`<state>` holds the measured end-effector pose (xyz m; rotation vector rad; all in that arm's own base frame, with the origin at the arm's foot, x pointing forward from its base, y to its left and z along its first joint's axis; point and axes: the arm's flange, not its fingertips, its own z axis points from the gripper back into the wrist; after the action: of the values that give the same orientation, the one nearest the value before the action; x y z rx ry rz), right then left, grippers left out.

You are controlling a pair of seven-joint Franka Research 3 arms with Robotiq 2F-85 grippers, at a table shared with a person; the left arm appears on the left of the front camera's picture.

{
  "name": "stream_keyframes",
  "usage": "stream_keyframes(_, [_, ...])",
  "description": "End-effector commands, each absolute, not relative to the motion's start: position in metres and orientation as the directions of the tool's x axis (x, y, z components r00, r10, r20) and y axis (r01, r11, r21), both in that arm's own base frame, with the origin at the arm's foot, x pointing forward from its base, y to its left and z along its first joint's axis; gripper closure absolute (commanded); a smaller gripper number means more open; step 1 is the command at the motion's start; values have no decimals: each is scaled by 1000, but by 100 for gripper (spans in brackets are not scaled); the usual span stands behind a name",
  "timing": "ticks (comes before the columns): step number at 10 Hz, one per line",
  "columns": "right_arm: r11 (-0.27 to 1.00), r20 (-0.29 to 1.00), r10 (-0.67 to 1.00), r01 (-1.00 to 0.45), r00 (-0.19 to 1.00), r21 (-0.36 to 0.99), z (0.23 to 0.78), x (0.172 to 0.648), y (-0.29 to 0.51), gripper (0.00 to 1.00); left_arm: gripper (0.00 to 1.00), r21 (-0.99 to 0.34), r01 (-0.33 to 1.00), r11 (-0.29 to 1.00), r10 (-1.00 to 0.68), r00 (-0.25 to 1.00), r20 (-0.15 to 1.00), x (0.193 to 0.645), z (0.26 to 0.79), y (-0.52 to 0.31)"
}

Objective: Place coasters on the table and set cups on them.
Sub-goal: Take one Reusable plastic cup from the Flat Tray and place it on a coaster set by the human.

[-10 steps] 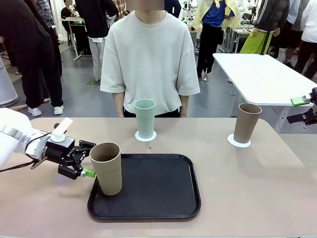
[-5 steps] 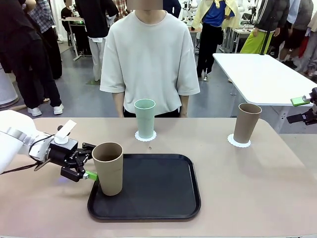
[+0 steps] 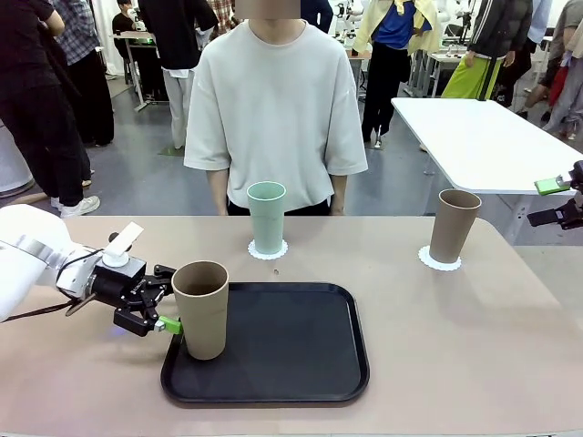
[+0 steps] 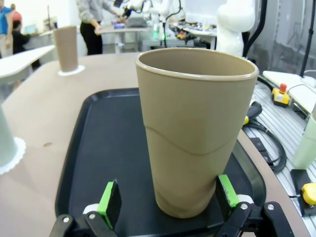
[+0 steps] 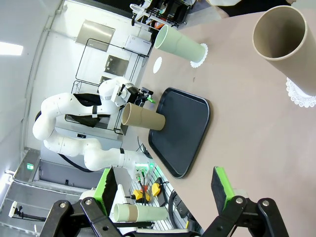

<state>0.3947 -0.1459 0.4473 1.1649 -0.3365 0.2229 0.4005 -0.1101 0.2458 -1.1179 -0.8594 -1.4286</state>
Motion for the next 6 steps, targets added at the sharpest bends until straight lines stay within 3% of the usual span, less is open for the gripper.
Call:
stream_keyframes(1, [376,374,-8,-344,927,861,446,394,-145,0,0,-33,987,-159,-277,-13,961,397,243,-101])
stream_keyframes(6, [376,374,-8,-344,927,861,446,394,-145,0,0,-24,992,-126,-276,-12,961,370,233,-107])
